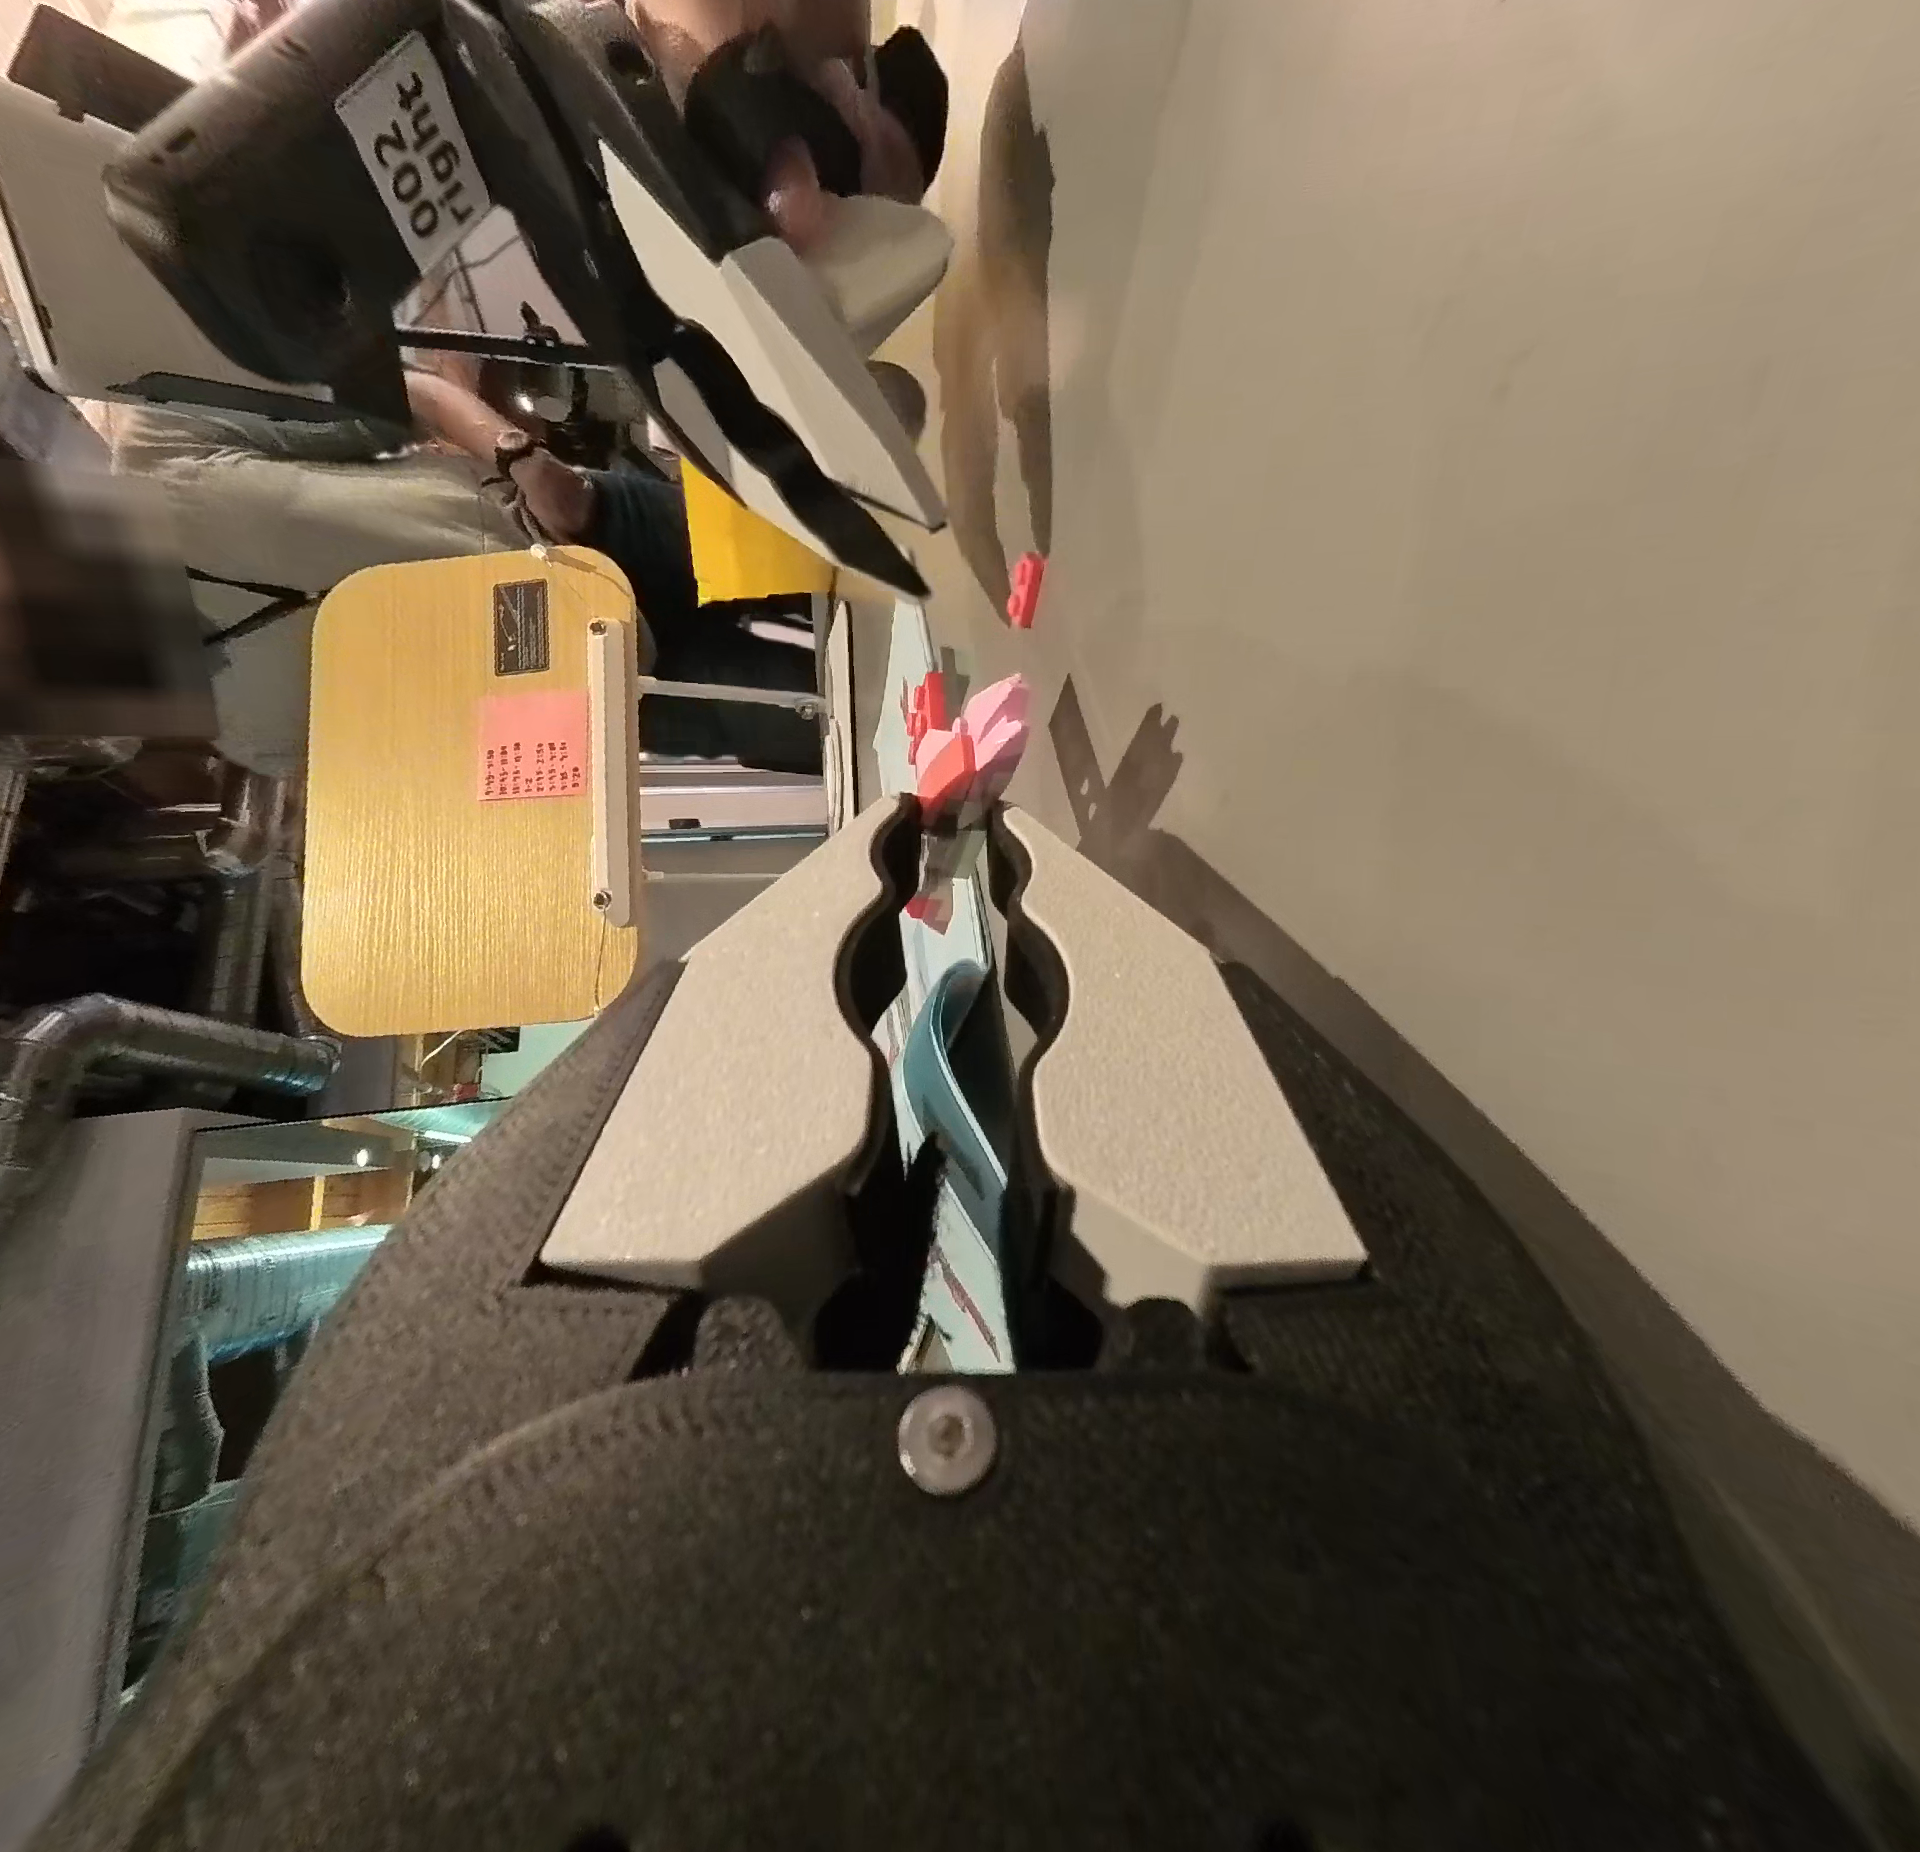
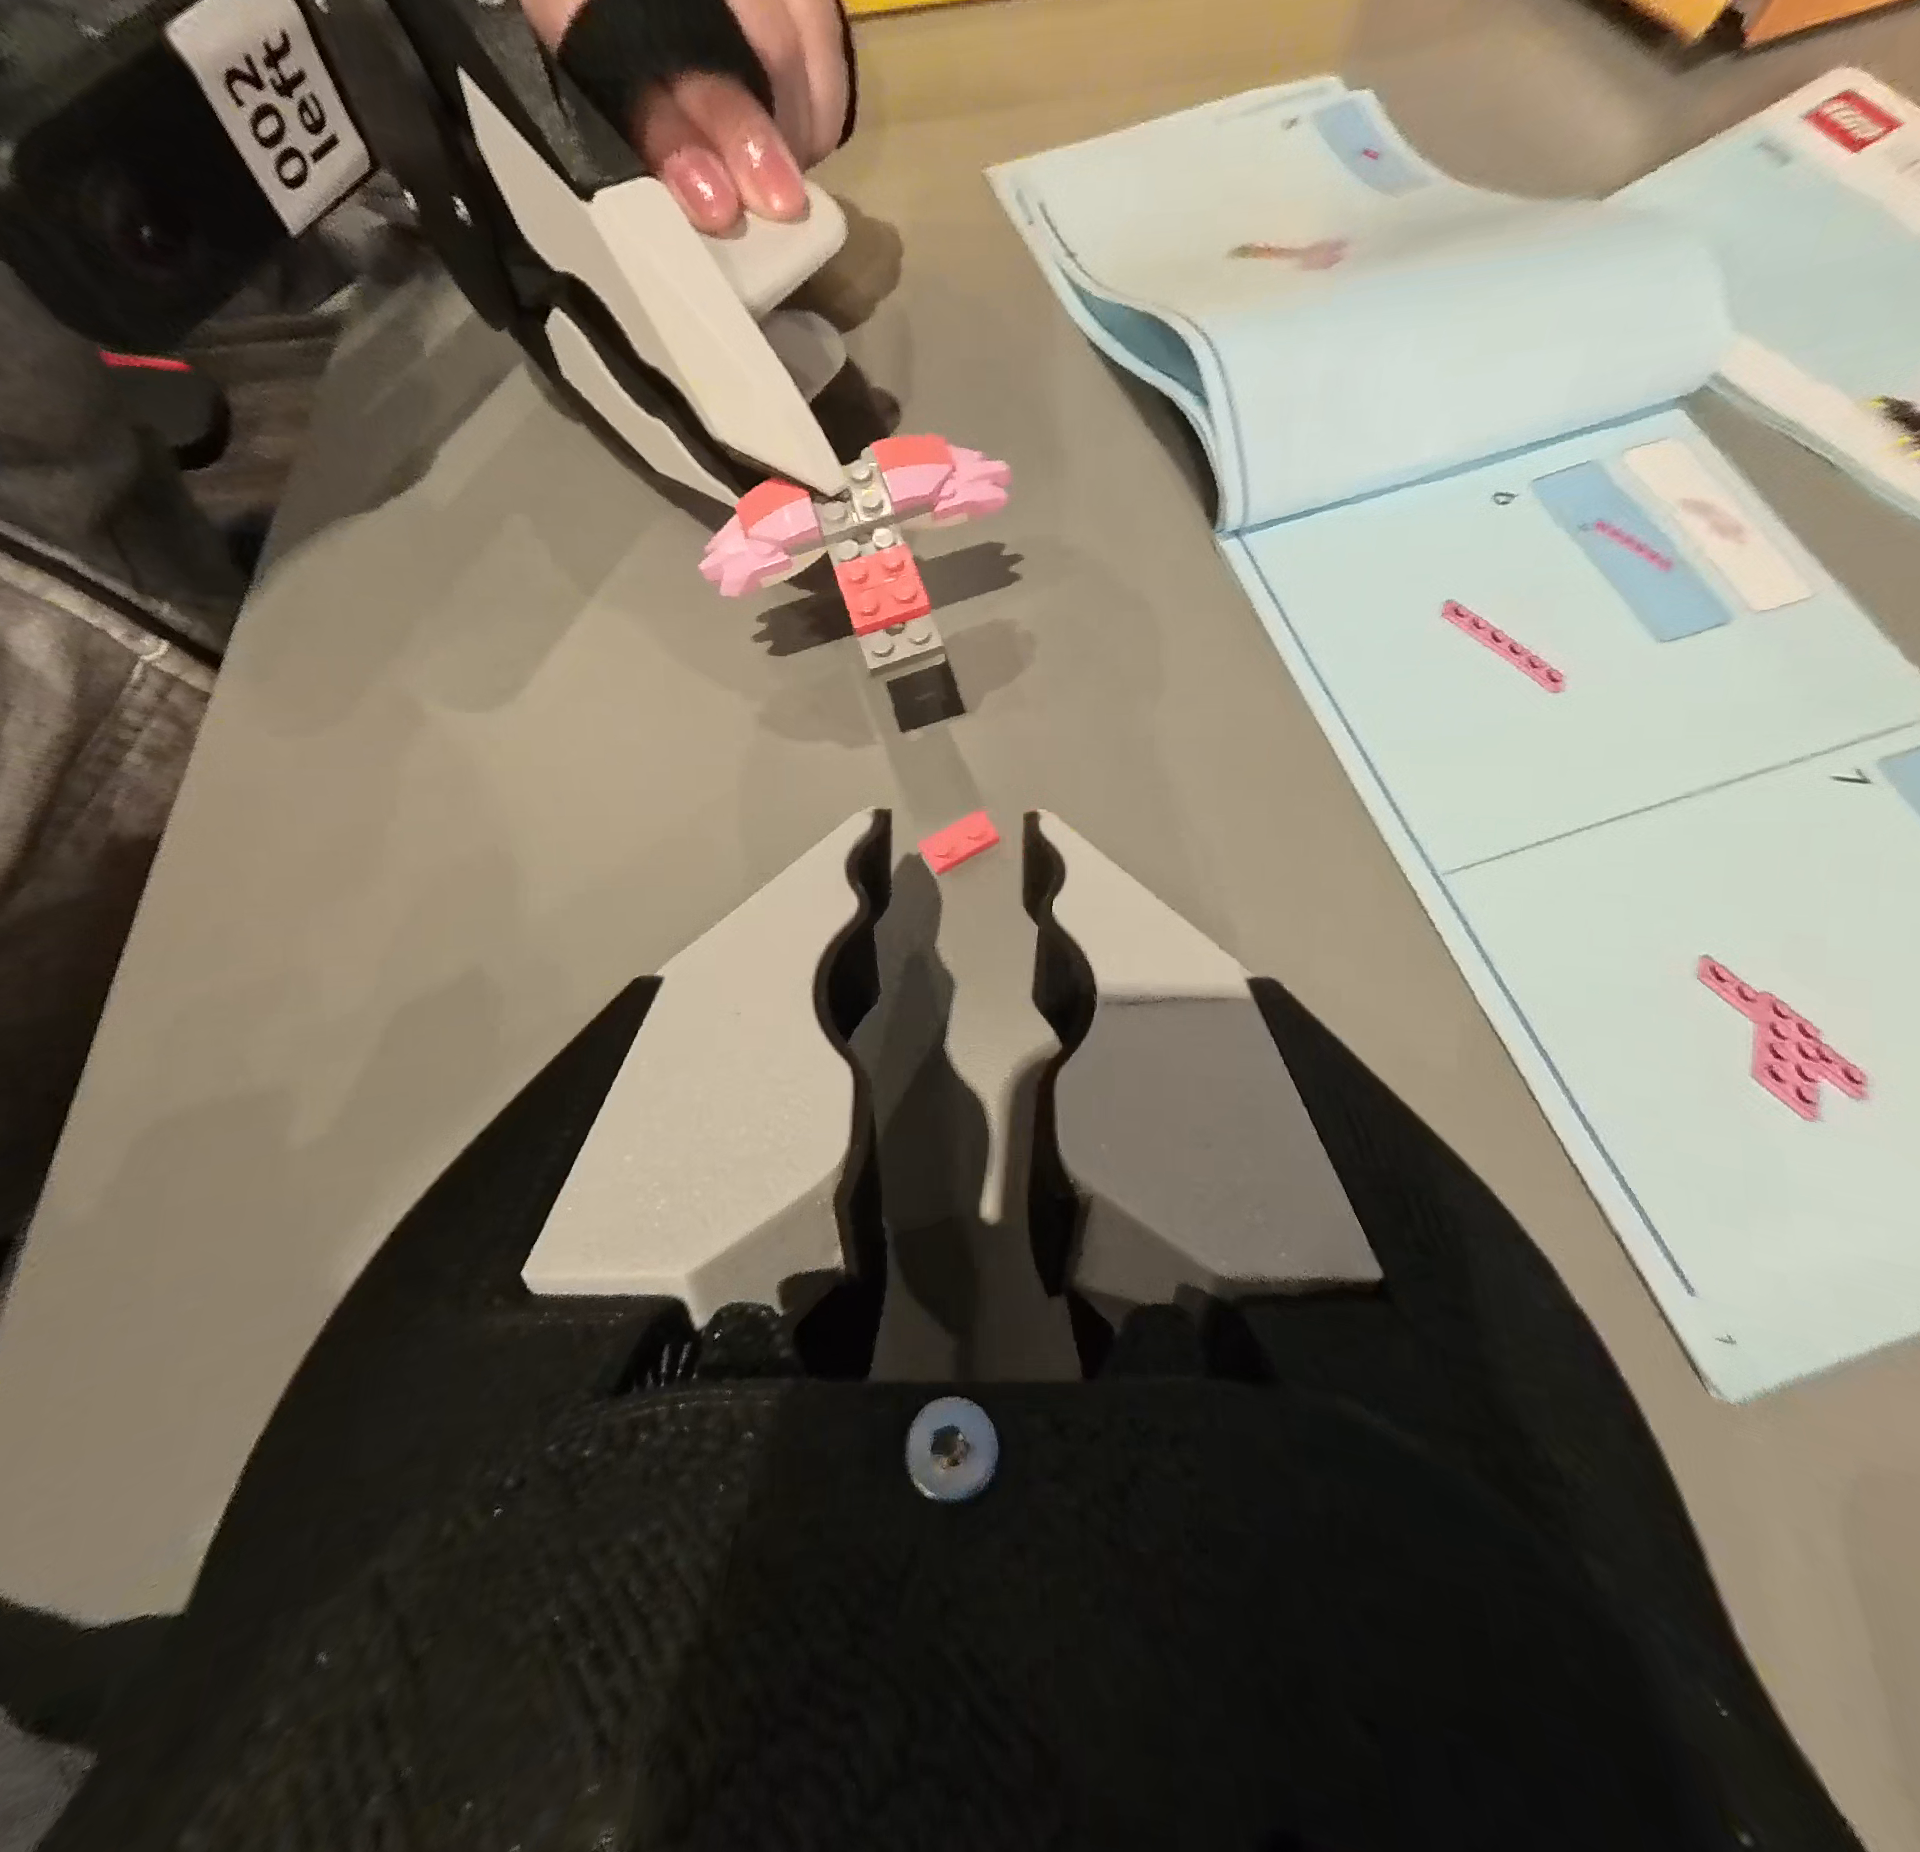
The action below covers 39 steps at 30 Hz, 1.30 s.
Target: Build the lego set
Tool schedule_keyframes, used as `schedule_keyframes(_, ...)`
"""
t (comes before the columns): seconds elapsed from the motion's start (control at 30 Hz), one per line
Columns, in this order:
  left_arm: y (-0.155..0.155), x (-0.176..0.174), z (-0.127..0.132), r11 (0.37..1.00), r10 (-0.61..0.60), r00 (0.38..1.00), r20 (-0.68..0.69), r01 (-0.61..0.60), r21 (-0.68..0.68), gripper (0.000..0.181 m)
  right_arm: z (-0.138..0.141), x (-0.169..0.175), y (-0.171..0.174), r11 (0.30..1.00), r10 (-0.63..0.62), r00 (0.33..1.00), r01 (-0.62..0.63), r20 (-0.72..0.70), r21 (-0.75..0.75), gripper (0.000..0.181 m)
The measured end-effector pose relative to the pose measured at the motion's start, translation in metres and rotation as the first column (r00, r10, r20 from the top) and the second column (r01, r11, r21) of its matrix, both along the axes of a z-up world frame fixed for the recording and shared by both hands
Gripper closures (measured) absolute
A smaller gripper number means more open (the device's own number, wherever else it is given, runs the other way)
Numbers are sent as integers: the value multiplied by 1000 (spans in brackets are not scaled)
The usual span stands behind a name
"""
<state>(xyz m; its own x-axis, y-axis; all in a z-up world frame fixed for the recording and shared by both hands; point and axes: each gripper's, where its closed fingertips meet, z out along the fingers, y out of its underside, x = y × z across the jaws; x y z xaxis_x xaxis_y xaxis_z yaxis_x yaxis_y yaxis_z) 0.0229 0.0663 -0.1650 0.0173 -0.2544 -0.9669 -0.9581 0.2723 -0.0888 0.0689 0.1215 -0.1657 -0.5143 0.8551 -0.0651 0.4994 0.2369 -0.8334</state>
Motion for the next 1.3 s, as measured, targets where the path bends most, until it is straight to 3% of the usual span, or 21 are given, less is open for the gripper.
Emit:
schedule_keyframes(0.37, -1, -3, -3, 1000, -3, 1000, -5, 3, -12, 170, -21, 6, 4, 1000, -10, 993, 11, 119, -6, 157)
schedule_keyframes(0.6, -4, 1, -4, 1000, -25, 1000, -12, 25, -15, 170, -14, -5, -4, 998, 32, 999, -32, 10, 53, 147)
schedule_keyframes(1.3, -4, 6, -5, 999, -46, 999, -26, 45, -27, 169, -23, -2, -10, 992, 88, 994, -93, 57, 86, 160)
